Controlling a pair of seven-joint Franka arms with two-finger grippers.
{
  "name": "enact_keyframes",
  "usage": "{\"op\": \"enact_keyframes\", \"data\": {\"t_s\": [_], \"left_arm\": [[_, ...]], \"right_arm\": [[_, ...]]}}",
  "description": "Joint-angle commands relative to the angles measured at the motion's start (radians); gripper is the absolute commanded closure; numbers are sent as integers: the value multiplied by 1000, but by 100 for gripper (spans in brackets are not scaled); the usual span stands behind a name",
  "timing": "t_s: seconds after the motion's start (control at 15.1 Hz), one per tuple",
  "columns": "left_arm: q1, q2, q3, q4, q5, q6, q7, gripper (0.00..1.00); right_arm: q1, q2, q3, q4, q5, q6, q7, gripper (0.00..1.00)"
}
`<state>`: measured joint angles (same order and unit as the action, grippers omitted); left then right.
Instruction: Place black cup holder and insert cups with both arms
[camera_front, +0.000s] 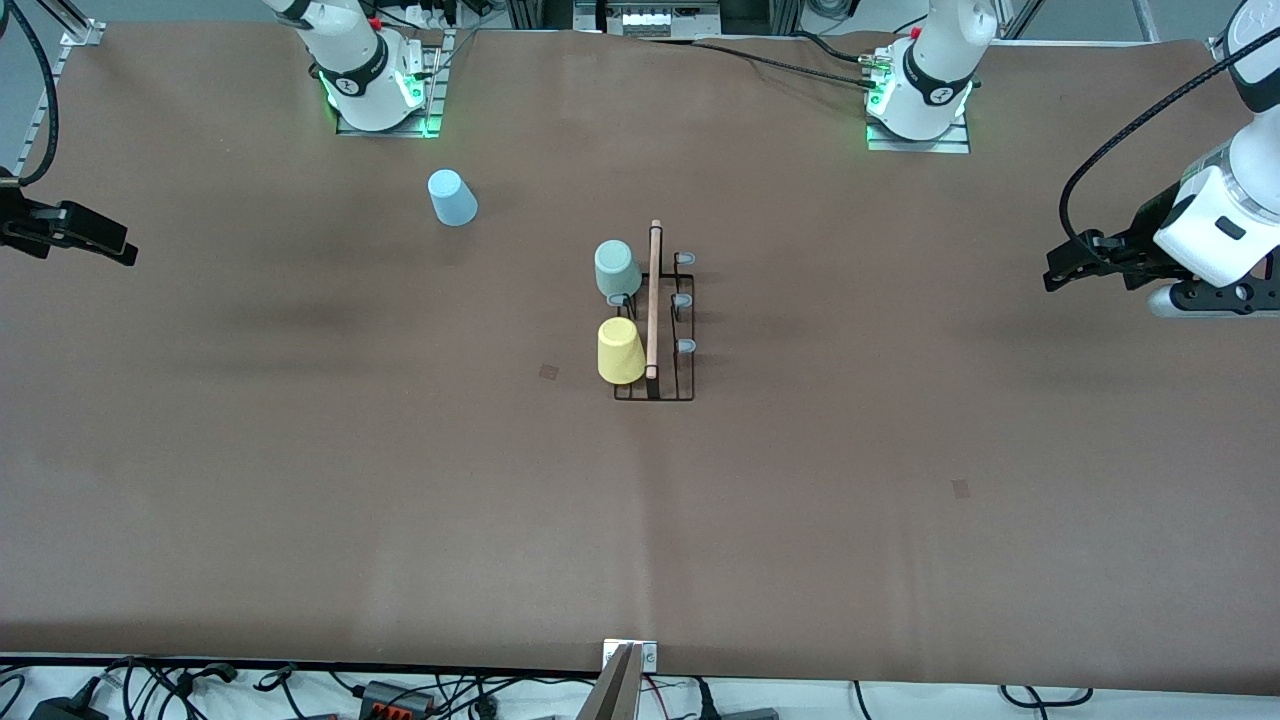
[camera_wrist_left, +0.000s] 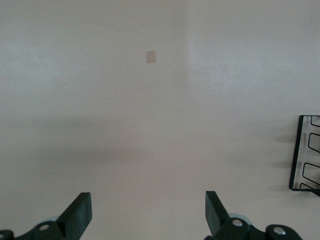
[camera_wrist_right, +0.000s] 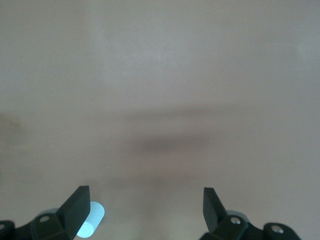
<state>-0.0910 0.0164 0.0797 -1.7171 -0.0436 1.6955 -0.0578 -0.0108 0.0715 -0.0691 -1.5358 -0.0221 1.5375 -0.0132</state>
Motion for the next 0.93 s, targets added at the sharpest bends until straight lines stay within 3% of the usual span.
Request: {"op": "enact_keyframes", "data": {"t_s": [0.0,0.27,0.86], "left_arm": [[-7,-29,5,-24,19,3,15,0],[-7,-29,5,-24,19,4,16,0],[-7,-29,5,-24,19,4,16,0]], "right_arm": [[-1,-2,8,8,-3,7,-8,0],[-12,4,6,-10,1,124,-8,0],[-15,2,3,-9,48,99,70,0]]}}
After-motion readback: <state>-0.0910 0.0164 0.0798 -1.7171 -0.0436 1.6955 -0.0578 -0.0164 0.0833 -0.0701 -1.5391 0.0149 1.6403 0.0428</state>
